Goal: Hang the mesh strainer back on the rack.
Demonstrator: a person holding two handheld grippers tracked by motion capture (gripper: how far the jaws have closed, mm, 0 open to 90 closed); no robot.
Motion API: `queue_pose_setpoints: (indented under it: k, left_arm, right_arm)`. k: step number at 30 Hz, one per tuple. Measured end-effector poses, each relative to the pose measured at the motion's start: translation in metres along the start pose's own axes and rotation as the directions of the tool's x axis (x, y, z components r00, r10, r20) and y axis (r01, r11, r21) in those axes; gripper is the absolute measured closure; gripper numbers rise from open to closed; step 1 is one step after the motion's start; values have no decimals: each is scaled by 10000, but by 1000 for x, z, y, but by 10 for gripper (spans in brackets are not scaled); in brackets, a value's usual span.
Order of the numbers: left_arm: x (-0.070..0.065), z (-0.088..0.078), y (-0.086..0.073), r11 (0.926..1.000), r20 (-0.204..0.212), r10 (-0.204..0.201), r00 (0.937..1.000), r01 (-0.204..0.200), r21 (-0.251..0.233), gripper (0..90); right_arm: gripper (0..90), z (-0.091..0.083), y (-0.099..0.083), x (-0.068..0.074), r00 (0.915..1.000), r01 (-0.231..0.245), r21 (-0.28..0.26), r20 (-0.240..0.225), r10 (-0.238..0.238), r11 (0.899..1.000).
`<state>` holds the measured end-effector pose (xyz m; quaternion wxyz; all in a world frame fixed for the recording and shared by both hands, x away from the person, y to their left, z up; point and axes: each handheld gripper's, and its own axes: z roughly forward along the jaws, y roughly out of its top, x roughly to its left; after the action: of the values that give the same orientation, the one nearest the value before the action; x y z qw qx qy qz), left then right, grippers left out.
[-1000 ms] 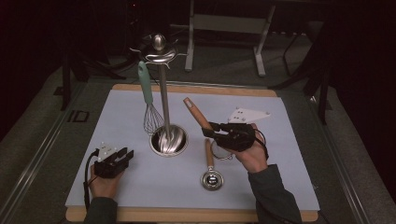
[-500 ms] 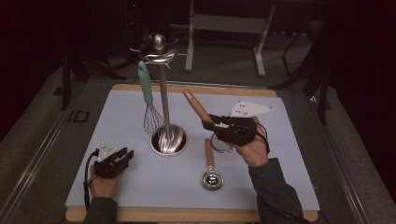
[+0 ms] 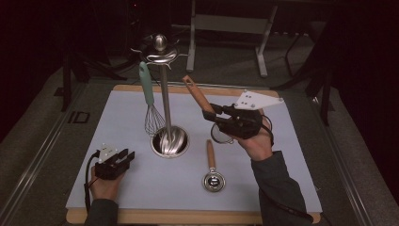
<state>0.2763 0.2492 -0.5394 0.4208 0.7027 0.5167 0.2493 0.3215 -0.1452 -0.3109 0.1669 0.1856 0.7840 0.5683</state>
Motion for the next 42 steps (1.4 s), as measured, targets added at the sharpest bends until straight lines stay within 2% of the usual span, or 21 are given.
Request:
queue_pose_setpoints:
  k: [4, 11, 21, 28, 31, 35, 42]
  left_arm:
    - [0, 0, 0, 10000, -2, -7, 10000, 7, 4, 663]
    - [0, 0, 0, 10000, 15, -4, 10000, 4, 13, 663]
    - [0, 0, 0, 10000, 25, -16, 10000, 16, 7, 662]
    - [0, 0, 0, 10000, 30, -39, 10000, 39, 8, 662]
    - [0, 0, 0, 10000, 27, -30, 10000, 30, 9, 662]
    - [0, 0, 0, 10000, 27, -33, 10000, 32, 11, 662]
    - [1, 0, 0, 10000, 39, -44, 10000, 44, 7, 662]
  right_arm:
    - [707, 0, 7, 2, 9999, 127, -101, -50, -128, 9999]
    - [707, 2, 25, 12, 9989, 356, -580, -283, -373, 9977]
    - [707, 13, 33, 15, 9980, 552, -594, -267, -568, 9967]
    - [706, 27, 30, 7, 9986, 346, -527, -372, -365, 9980]
    - [706, 34, 30, 5, 9984, 242, -310, -503, -258, 9992]
    - [708, 43, 30, 4, 9982, 308, -19, -523, -309, 9995]
    - [709, 58, 30, 3, 9982, 268, 162, -547, -259, 9995]
